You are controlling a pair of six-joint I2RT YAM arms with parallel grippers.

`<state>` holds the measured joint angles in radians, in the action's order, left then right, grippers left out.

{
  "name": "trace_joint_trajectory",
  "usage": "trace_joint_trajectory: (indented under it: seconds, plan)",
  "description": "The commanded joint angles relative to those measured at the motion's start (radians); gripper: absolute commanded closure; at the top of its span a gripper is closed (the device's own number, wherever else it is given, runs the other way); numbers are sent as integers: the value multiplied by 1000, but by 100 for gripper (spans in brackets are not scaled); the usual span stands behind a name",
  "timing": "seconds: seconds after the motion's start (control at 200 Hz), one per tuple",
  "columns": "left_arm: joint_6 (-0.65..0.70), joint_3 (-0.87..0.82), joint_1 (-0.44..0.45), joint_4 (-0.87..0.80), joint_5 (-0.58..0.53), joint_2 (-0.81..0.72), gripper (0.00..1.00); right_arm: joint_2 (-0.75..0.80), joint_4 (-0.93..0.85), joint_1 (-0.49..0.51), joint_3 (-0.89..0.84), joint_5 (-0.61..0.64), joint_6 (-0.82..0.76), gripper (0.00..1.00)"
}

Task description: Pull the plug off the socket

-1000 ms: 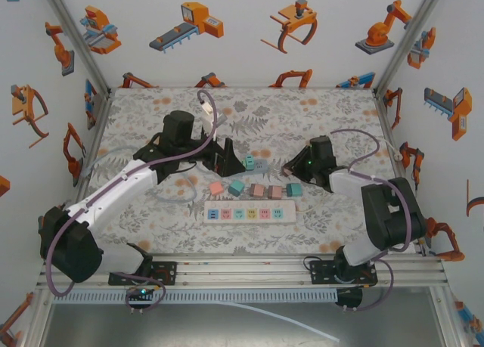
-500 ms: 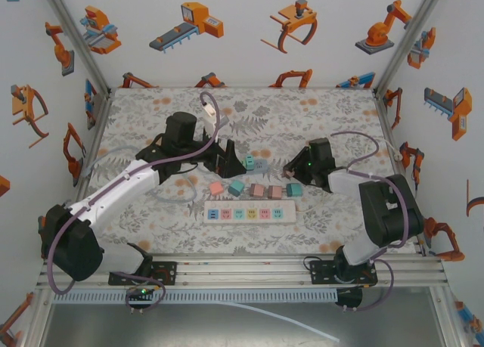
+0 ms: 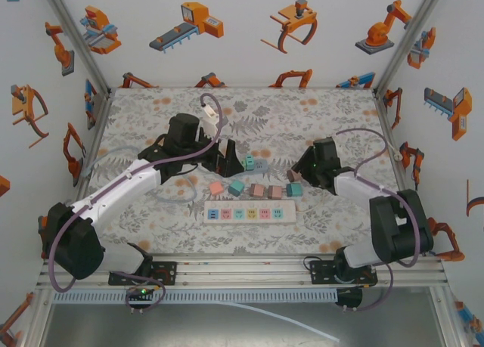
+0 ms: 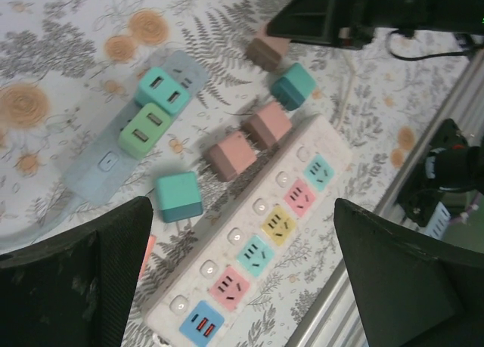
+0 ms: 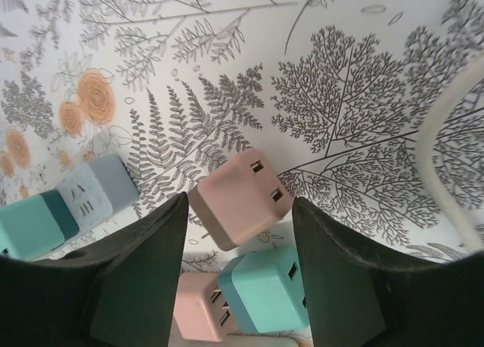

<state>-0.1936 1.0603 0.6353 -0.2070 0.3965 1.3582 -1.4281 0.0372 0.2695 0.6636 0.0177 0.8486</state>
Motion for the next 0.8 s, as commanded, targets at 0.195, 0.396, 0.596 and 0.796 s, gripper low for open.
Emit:
trace_joint_trajectory:
  seconds: [0.195, 0.396, 0.596, 0.796]
  plan:
    - [-48, 8, -6, -54, -230, 7, 3, 99, 169, -4, 78, -143, -536, 48]
    - [-116, 5, -47, -37, -203, 51, 3, 38, 305, 9, 135, -591, -1051, 53]
    - [-208, 15, -93, 2, -201, 124, 9, -94, 151, 46, 244, -979, -1620, 50]
    - [-187, 101, -108, -88, -261, 238, 15, -247, -197, 128, 454, -950, -1861, 36]
